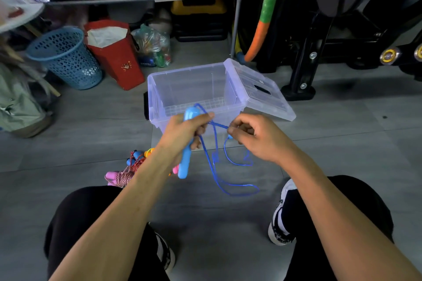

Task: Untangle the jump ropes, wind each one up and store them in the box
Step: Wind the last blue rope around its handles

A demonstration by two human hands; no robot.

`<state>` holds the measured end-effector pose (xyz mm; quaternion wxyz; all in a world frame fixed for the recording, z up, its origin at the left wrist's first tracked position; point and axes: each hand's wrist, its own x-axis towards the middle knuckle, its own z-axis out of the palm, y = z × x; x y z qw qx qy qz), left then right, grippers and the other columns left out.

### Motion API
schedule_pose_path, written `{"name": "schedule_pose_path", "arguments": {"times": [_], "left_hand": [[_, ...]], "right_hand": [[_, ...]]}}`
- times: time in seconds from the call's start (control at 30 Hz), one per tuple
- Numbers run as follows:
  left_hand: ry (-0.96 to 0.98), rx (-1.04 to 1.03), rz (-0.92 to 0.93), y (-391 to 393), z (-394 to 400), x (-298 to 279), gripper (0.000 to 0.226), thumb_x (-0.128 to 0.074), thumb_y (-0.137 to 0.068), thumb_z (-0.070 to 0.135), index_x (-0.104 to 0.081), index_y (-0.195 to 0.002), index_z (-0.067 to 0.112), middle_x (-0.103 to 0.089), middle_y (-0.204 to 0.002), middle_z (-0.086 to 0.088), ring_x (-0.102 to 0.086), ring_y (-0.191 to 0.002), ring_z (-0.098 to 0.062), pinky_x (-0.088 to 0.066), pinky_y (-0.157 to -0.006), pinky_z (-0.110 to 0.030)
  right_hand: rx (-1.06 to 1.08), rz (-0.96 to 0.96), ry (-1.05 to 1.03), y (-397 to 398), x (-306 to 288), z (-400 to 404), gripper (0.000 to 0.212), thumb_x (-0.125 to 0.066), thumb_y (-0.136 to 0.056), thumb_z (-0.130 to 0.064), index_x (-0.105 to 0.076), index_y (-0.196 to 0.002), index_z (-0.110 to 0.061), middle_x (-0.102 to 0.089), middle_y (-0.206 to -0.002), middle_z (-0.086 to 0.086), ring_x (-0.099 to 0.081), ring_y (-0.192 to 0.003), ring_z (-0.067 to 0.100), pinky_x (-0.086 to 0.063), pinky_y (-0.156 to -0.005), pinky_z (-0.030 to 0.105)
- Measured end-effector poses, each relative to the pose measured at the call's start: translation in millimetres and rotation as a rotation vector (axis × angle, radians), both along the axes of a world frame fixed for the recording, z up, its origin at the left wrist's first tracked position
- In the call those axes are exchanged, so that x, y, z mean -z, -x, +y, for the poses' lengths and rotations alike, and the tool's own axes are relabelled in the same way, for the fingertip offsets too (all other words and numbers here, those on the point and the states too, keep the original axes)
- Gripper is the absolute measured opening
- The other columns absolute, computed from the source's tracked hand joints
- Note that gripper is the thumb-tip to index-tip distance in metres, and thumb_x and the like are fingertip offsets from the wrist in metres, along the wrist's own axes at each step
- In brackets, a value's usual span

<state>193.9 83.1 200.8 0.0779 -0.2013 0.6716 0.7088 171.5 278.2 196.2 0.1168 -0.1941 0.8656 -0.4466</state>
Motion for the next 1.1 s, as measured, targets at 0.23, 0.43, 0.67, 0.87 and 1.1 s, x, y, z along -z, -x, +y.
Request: {"name": "schedule_pose_path", "arguments": {"times": [0.23,0.43,0.67,0.87,1.1], "left_hand": [[0.358,-0.071,-0.077,5,-27,23,0.025,-0.075,-0.081,0.03,-0.066,-0.083,0.007,-0.056,-0.066,-0.005,-0.041,-0.04,-0.018,-0.04,-0.04,-0.021],[0.16,0.288,0.049,-11,16,-1,0.023,-0.065,-0.091,0.03,-0.062,-0.078,0.011,-0.057,-0.058,0.004,-0.039,-0.046,-0.022,-0.04,-0.042,-0.021],[0.14,-0.219,-0.013,10,-25,14,0.024,-0.072,-0.081,0.022,-0.055,-0.066,0.013,-0.047,-0.057,-0.003,-0.035,-0.042,-0.017,-0.032,-0.041,-0.024],[0.574,-0.02,0.023,0,-8,20,0.03,-0.069,-0.082,0.04,-0.061,-0.079,0.011,-0.052,-0.059,0.004,-0.048,-0.055,-0.022,-0.049,-0.058,-0.036],[0.309,0.276,0.012,-13,17,-7,0.035,-0.063,-0.09,0.041,-0.066,-0.092,0.006,-0.043,-0.041,0.01,-0.043,-0.042,-0.019,-0.049,-0.054,-0.028]], "right_hand": [[0.092,0.065,-0.157,7,3,19,0.015,-0.059,-0.094,-0.028,-0.066,-0.082,-0.021,-0.055,-0.056,-0.011,-0.046,-0.051,0.007,-0.036,-0.052,0.022],[-0.038,0.033,-0.086,1,1,-2,0.022,-0.061,-0.093,-0.033,-0.065,-0.077,-0.018,-0.054,-0.064,0.019,-0.038,-0.051,0.016,-0.033,-0.05,0.03],[0.139,0.003,-0.152,9,-5,21,0.022,-0.062,-0.091,-0.032,-0.065,-0.076,-0.016,-0.062,-0.062,-0.001,-0.049,-0.051,0.005,-0.037,-0.048,0.014],[0.079,0.074,-0.079,7,-5,16,0.016,-0.061,-0.093,-0.028,-0.067,-0.081,-0.019,-0.062,-0.07,0.011,-0.051,-0.061,0.022,-0.045,-0.059,0.031],[-0.007,0.058,-0.024,1,-4,-6,0.019,-0.063,-0.093,-0.027,-0.066,-0.075,-0.021,-0.057,-0.064,0.015,-0.044,-0.056,0.025,-0.041,-0.054,0.036]]}}
